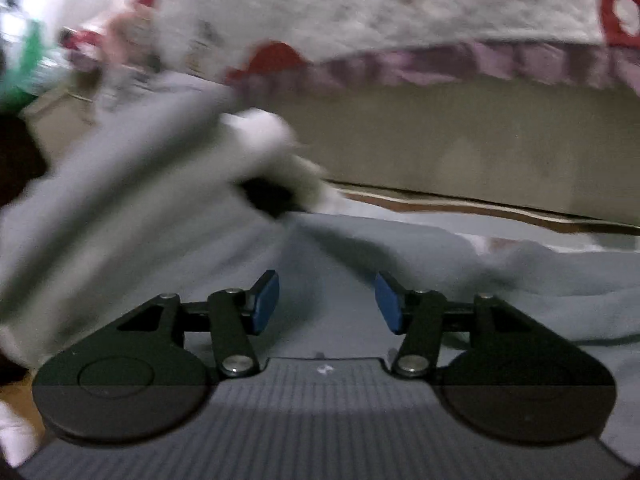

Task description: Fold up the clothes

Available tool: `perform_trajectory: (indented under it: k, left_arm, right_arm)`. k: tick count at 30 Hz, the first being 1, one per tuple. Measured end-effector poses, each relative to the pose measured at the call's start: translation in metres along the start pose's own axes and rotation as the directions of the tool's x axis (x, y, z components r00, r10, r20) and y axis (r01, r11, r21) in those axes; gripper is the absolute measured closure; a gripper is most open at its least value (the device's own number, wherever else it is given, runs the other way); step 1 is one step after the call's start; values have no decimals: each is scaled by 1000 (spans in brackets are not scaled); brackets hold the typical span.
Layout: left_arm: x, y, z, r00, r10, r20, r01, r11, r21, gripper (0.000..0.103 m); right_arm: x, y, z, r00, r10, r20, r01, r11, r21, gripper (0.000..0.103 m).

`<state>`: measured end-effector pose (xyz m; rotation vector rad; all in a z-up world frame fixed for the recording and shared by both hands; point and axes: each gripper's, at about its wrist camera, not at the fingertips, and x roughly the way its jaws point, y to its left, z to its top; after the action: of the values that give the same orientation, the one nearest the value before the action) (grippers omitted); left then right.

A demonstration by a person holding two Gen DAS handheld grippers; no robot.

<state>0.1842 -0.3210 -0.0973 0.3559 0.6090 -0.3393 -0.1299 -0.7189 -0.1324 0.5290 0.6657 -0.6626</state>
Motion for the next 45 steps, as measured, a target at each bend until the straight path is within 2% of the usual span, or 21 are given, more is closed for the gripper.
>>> perform_trajectory:
  k: [4,6,8,11,13,15,17,20,22,25,27,29,30,32,33,36,39,40,41,43,45]
  left_arm:
    - [42,-19,1,995,-73,-71,65,993,-100,50]
    - [58,-23,0,992,-78,-96,65,989,-135,50]
    - [69,-32,1,990,-87,-113,71,988,-138,50]
    - [81,-41,3,987,-98,-126,84,990,-111,46]
    - [88,-41,3,983,-115,-140,99,988,-121,44]
    - [97,-38,3,980,-140,-138,120,982,-143,44]
    - [101,-37,0,979,-155,-132,134,979,-156,44]
    - [114,-36,-2,976,-160,-148,128,971,-202,44]
    - [121,-36,-1,971,-165,-175,122,965,-232,44]
    - [126,-38,2,971,-165,-172,120,962,-243,45]
    - [128,-39,4,976,-150,-159,109,963,-245,49]
    - [125,-45,9,984,-101,-146,69,976,-208,53]
    - [122,-48,11,987,-91,-132,67,982,-178,59]
    - [115,-56,15,987,-109,-115,96,989,-113,99]
    - [115,-59,16,986,-115,-125,105,991,-87,101]
    - [111,-65,19,984,-125,-123,119,991,-60,103]
    - [107,-67,20,977,-159,-141,147,985,-93,95]
    - [107,-67,20,972,-175,-155,158,981,-116,85]
    - [107,-66,19,969,-186,-165,166,978,-128,67]
    - [106,-66,15,964,-219,-150,196,969,-152,44]
    - [110,-66,8,955,-268,-125,241,951,-194,35]
  right_arm:
    - [-2,-50,6,996,-92,0,90,983,160,43]
    - [2,-77,4,994,-108,-16,108,951,290,42]
    - [3,-96,4,991,-137,3,127,926,355,41]
    - [4,-112,10,979,-202,27,180,920,348,39]
    - [10,-111,11,975,-222,0,216,949,230,39]
    - [18,-103,4,980,-191,-52,195,977,87,39]
    - [20,-94,-1,978,-192,-81,192,981,-14,39]
    - [21,-86,3,979,-196,-64,193,980,-45,31]
    - [29,-81,4,981,-178,-80,175,983,-50,19]
    - [35,-64,0,971,-214,-103,197,968,-153,16]
    - [37,-58,-3,964,-242,-111,213,951,-226,16]
    - [37,-62,-1,966,-235,-106,209,954,-213,22]
    - [34,-61,0,971,-220,-94,195,956,-218,26]
    - [28,-57,-1,983,-174,-53,156,958,-240,29]
    - [26,-54,-1,989,-147,-33,135,958,-252,38]
    - [23,-43,-5,998,-59,10,59,949,-311,40]
    - [27,-30,-11,1000,-8,11,12,926,-378,38]
    - [31,-29,-12,1000,-8,9,11,922,-386,31]
    - [37,-29,-14,1000,-30,4,29,923,-384,28]
    - [48,-30,-14,993,-114,10,110,924,-367,25]
    - [62,-32,-12,975,-222,21,218,930,-296,25]
